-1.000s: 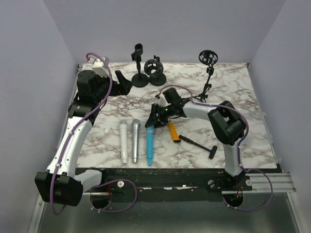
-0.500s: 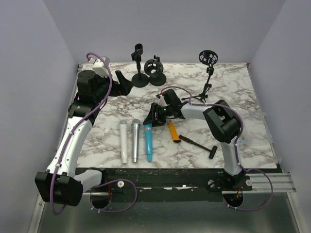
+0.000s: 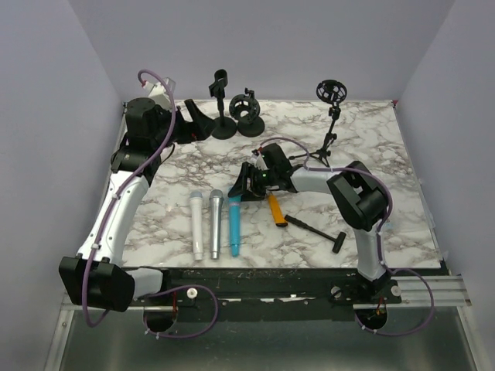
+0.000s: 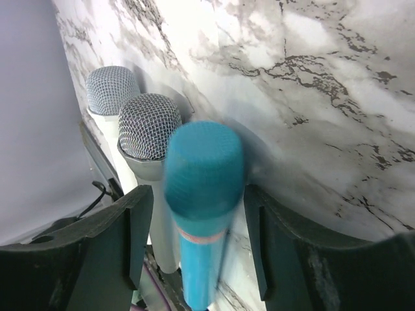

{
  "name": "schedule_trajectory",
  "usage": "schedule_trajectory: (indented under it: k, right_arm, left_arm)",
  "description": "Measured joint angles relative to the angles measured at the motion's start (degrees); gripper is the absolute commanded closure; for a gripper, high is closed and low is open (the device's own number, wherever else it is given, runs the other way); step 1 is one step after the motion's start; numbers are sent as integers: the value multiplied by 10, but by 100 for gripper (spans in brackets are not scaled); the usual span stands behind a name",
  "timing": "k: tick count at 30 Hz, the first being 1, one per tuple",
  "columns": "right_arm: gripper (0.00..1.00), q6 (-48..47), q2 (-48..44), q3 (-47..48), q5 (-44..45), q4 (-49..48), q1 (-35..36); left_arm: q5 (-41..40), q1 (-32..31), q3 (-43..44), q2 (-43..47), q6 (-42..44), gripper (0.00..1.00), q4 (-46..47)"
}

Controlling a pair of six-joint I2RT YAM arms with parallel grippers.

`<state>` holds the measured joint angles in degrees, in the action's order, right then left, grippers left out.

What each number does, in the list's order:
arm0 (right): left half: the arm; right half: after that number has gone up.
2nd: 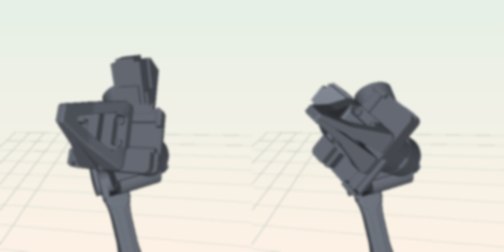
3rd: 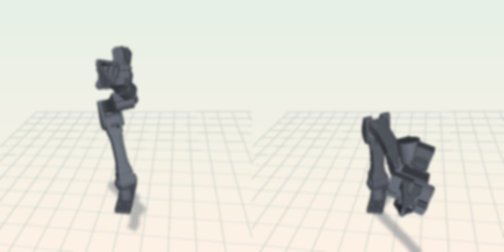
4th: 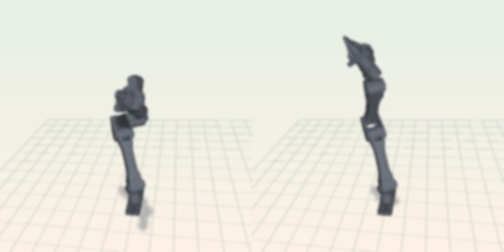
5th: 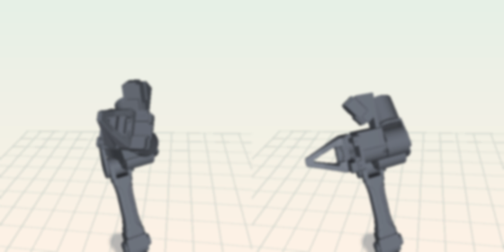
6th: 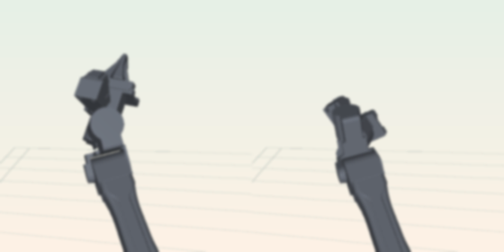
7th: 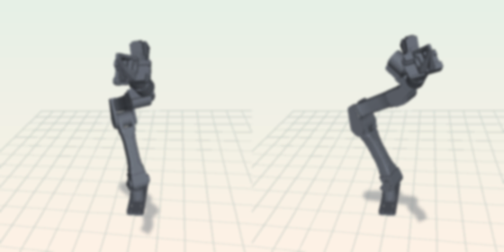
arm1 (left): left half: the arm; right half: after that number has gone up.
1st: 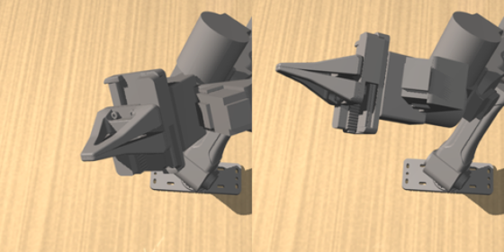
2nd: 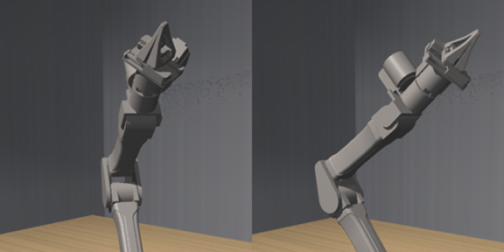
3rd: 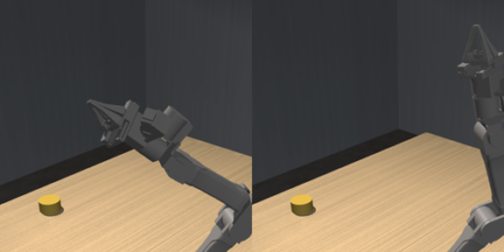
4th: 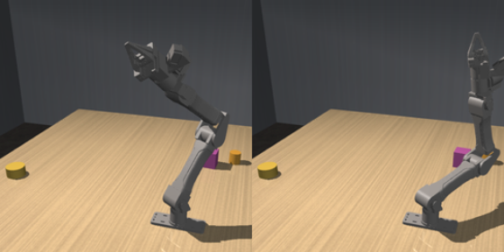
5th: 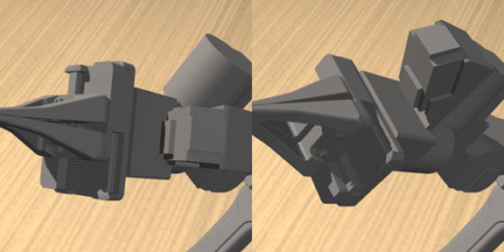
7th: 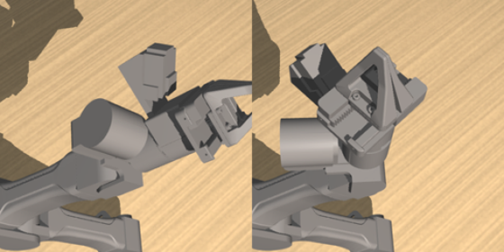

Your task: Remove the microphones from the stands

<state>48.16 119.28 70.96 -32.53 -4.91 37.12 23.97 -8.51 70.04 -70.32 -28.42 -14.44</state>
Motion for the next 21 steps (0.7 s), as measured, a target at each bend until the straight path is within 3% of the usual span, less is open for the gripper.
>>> schedule_trajectory:
  k: [11, 21]
  right_arm:
    - [13, -44, -46, 0, 58, 50, 0]
    - [10, -158, -210, 22, 219, 178, -2]
  left_arm:
    - [44, -43, 80, -14, -26, 14, -5]
    - [46, -65, 48, -9, 49, 14, -26]
